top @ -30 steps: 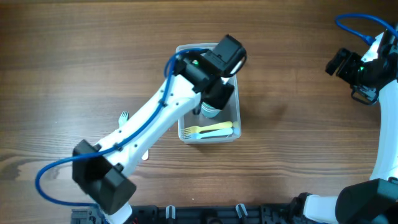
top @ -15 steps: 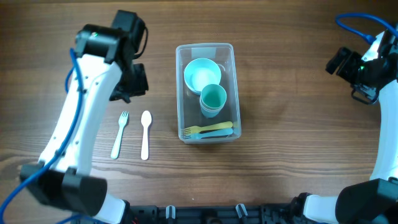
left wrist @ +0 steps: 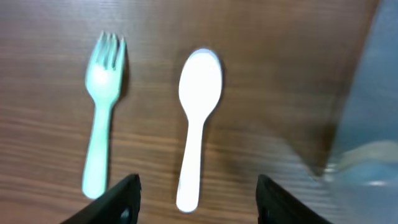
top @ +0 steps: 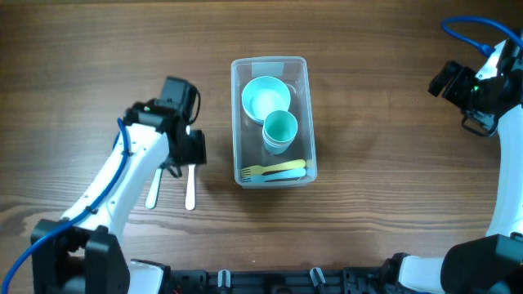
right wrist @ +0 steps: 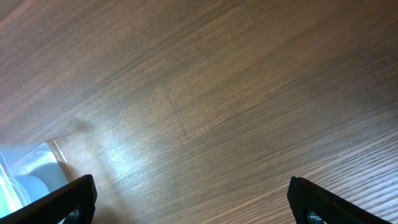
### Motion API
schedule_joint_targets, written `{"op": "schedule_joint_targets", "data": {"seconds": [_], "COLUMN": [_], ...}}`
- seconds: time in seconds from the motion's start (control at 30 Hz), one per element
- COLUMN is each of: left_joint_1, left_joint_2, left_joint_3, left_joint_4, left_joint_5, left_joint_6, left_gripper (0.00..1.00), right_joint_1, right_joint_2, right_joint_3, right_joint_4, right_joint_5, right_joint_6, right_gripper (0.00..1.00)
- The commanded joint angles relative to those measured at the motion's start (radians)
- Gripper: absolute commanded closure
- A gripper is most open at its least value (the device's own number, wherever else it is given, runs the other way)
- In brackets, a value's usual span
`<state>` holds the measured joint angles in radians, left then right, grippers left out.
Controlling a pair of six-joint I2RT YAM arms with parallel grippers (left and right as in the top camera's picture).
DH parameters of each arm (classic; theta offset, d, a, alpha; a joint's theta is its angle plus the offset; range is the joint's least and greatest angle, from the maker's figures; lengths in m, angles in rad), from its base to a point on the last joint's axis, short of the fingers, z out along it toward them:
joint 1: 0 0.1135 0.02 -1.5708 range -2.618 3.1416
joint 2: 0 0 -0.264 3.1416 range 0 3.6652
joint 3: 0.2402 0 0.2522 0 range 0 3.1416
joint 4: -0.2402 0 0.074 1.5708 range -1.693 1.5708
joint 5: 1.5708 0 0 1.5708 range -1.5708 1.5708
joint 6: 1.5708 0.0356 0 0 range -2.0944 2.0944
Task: Pack container
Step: 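Grasp the white spoon with the left gripper, then lay the white spoon on the forks in the container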
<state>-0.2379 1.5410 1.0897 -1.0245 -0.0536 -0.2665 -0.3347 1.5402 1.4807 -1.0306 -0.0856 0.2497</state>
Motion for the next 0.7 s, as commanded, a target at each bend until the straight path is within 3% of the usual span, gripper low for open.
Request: {"op": "schedule_joint_targets", "data": {"seconds": [0.0, 0.13, 0.23, 0.5, 0.6, 0.67], "left_joint_1": [0.006, 0.007, 0.007, 0.007, 0.007, 0.007], "left_joint_2": [-0.005, -0.002, -0.002, 0.05, 0.077, 0.077], "left_joint_3": [-0.126, -0.245, -0.281, -0.333, -0.333, -0.333], "left_joint_4": [0.092, 0.235, 0.288, 0.394, 0.432, 0.442], "left_joint_5": [0.019, 0.019, 0.019, 0.019, 0.019, 0.019], "left_joint_6": [0.024, 0.024, 0.024, 0.077, 0.076, 0.077], "left_gripper": [0.39, 0.37, 0.43, 0.45, 0.54, 0.68], "right_joint_1": [0.0, 0.0, 0.0, 0.0, 0.0, 0.0], "right_joint_2": [0.014, 0.014, 0.014, 0.014, 0.014, 0.014], "right_joint_3": [0.0, 0.0, 0.0, 0.0, 0.0, 0.0], "right_joint_4": [0.002, 0.002, 0.002, 0.002, 0.002, 0.002], "right_joint_5": [-0.004, -0.004, -0.004, -0.004, -0.004, -0.004], "right_joint_6": [0.015, 0.015, 0.015, 0.015, 0.015, 0.015], "right_gripper": [0.0, 0.0, 0.0, 0.0, 0.0, 0.0]}}
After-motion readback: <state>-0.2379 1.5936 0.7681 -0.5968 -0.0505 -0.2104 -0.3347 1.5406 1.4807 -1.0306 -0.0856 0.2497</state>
